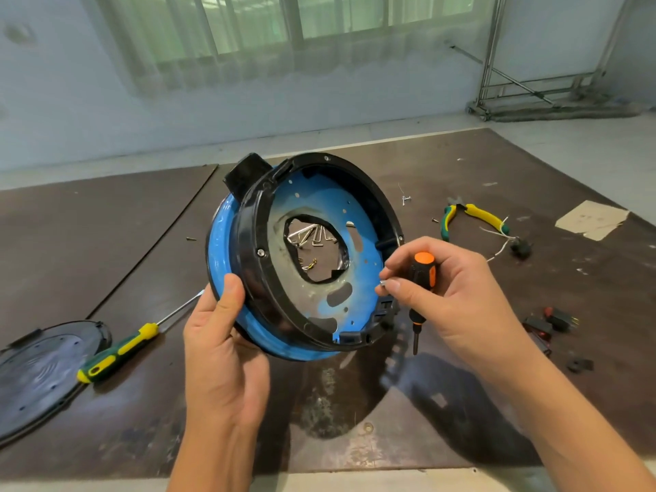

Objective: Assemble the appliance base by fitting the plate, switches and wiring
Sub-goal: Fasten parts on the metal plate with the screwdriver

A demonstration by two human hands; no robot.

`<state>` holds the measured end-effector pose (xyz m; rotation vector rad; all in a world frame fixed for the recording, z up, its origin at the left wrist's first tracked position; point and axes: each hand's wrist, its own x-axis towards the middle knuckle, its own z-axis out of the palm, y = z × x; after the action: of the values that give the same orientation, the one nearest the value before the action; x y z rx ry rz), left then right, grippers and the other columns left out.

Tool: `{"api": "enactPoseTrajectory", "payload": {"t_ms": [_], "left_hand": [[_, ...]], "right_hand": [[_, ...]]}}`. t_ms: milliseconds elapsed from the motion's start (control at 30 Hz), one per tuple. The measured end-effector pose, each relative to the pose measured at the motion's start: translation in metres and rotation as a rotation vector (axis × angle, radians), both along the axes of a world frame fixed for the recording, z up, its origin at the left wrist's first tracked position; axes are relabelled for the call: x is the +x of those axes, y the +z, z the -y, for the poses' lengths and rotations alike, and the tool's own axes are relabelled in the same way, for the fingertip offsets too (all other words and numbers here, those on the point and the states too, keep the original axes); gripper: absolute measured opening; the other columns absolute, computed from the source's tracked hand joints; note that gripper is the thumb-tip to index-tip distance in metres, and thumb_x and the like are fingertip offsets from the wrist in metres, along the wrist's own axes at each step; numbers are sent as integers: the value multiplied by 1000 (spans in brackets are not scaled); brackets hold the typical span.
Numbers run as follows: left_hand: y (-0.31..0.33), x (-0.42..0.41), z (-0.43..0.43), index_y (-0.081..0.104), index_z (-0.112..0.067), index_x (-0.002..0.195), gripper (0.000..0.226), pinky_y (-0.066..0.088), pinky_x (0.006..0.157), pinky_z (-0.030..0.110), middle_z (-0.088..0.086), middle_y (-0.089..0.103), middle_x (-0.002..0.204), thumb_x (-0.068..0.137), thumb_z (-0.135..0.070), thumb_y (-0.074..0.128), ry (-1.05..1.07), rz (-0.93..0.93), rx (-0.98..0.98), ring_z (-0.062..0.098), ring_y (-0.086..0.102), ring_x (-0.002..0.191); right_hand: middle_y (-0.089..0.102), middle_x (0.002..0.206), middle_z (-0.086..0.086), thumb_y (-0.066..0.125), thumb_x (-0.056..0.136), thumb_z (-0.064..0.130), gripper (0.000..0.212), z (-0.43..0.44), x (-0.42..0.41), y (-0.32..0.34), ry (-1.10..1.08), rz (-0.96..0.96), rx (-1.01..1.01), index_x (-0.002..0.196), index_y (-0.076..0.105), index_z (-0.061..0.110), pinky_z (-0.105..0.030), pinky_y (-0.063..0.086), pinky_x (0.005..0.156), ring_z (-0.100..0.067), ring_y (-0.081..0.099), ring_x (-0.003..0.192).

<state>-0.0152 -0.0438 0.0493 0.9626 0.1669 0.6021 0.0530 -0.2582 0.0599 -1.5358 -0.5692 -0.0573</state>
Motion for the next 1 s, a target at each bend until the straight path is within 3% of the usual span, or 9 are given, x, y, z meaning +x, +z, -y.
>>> {"api": "enactPoseTrajectory", "payload": {"t_ms": [133,467,667,833,1000], "left_hand": [[0,-1,0,76,-18,107,28,59,79,28,-1,75,101,82,-30,67,8,-3,16,11,71,94],[-2,0,-3,79,-20,96,19,58,76,23,-6,76,93,84,-27,65,19,25,-67,7,72,88],[-2,1,-4,80,-20,93,19,57,79,22,-8,76,91,85,-28,64,10,41,-72,5,71,88],[-4,3,-3,79,-20,94,19,57,85,24,-7,75,91,83,-28,65,19,40,-70,6,70,88],[-6,3,-1,78,-21,99,21,57,79,24,-7,75,92,84,-30,66,5,43,-30,7,70,89]], "right_hand": [[73,86,0,70,89,3,16,0,0,-2,-26,-19,-30,99,69,15,-18,55,73,-17,74,82],[71,79,-4,66,93,8,16,10,14,-12,-184,-105,-64,102,69,21,-20,54,63,-12,69,68],[66,67,5,65,94,11,30,22,24,-21,-229,-124,-212,116,66,31,-15,49,58,-3,60,58],[65,76,-11,64,95,13,44,20,22,-21,-191,-90,-309,131,59,38,-19,51,62,-7,55,61],[58,66,9,63,96,15,41,17,18,-19,-145,-50,-375,130,61,37,-13,47,61,-2,53,60]]}}
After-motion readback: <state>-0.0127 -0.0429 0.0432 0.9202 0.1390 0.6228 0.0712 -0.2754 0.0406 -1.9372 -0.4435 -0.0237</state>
